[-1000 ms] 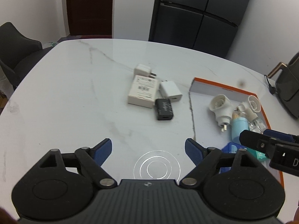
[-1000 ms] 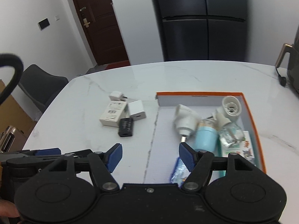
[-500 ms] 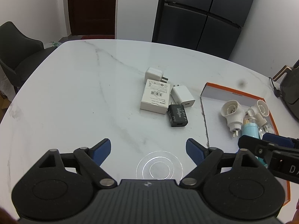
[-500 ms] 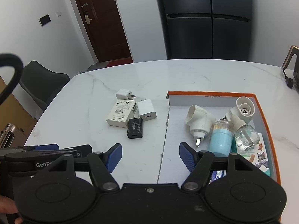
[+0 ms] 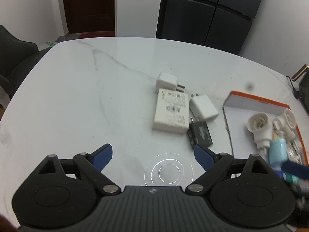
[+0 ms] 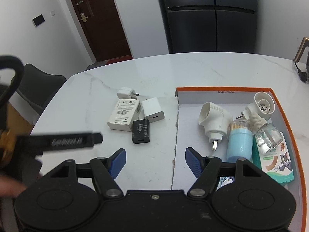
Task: Organize rigid objects
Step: 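Move the left tool to the white boxed adapter on the table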
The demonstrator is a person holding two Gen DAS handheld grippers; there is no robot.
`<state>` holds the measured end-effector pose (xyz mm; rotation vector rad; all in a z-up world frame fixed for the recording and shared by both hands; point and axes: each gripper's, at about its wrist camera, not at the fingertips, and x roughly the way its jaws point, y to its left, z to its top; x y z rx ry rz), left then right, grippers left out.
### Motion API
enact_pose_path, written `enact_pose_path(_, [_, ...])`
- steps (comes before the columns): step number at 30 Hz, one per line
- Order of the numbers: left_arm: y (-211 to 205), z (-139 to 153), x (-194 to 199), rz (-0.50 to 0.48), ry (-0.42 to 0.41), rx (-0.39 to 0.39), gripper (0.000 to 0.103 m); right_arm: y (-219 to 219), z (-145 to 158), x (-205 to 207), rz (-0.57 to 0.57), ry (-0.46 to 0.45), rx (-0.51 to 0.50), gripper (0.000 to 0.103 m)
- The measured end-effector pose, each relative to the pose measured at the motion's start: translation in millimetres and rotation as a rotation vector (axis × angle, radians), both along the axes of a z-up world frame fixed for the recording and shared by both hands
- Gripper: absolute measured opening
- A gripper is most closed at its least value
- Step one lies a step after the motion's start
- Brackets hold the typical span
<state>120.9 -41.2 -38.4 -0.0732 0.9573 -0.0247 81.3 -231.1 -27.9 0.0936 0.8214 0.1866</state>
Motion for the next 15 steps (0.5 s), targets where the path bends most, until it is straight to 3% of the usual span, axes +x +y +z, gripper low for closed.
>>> enact_pose_path(11, [-18.5,-33.9,80.1,-0.080,0.026,0.024,0.096,-6.9,-14.3,4.0,-0.032,0.016,-0.021,0.081])
enact_pose_path(15, [-19.1,-47.6,93.8,-0.062,0.056,0.036,0.093,-10.6,-19.7,6.6,-0.039,0.025,-0.020,0.081])
